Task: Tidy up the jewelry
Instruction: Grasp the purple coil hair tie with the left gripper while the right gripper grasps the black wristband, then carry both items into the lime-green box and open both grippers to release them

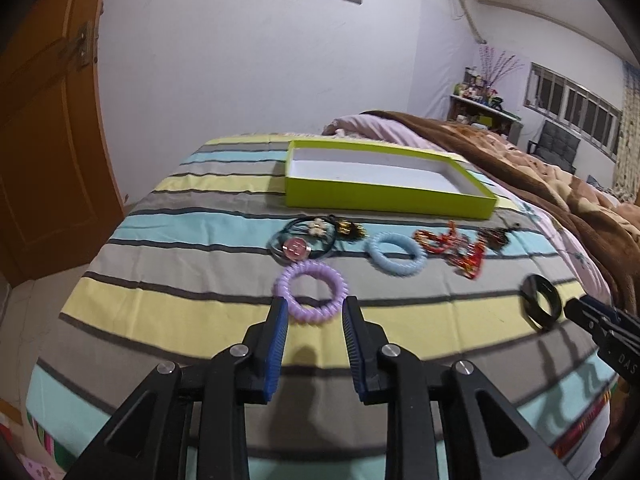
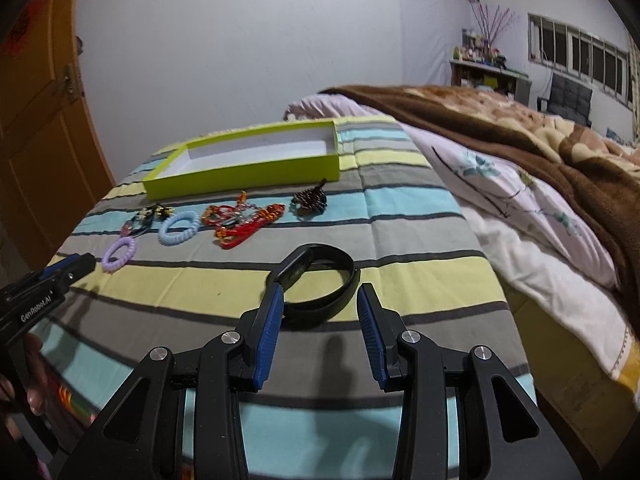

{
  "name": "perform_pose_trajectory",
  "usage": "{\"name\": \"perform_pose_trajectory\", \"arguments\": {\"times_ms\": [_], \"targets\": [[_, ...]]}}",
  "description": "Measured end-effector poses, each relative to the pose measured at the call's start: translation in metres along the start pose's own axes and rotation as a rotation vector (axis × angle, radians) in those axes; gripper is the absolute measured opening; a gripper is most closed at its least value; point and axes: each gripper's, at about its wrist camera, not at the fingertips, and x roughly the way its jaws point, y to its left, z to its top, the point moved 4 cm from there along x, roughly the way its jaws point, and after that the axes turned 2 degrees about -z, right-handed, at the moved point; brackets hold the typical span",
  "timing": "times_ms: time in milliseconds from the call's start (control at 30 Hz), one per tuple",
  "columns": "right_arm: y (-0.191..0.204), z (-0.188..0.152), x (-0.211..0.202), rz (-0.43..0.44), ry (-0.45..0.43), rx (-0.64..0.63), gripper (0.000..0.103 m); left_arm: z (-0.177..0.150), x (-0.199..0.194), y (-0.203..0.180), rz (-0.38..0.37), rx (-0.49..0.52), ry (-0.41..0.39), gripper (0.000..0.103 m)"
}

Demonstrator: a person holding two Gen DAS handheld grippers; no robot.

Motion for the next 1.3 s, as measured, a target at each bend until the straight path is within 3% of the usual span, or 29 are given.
{"name": "perform_pose_trajectory", "arguments": {"times_ms": [333, 600, 667, 833, 1300], "targets": [[-0.005, 0.009, 0.034, 0.013, 0.115, 0.066, 0.039, 0.009, 0.04, 0.016, 0.008, -0.024, 0.116, 0.028], [-0.006, 0.015, 0.043, 0.007, 0.152, 0.076, 0.039, 0.013, 0.051, 0.01, 0.023, 0.01, 0.146, 0.028], [-0.008, 0.016, 0.044, -0.016, 0.158, 0.07, 0.024, 0.013, 0.052, 0.008, 0.032, 0.017, 0.147, 0.027], [-0.011, 0.018, 0.046, -0.011, 0.169, 0.054, 0.009, 0.013, 0.052, 0.006, 0.033, 0.033, 0.149, 0.011], [-0.005, 0.021, 0.03, 0.018, 0.139, 0.019, 0.008, 0.013, 0.027, -0.006, -0.033, 0.034, 0.101, 0.009]]}}
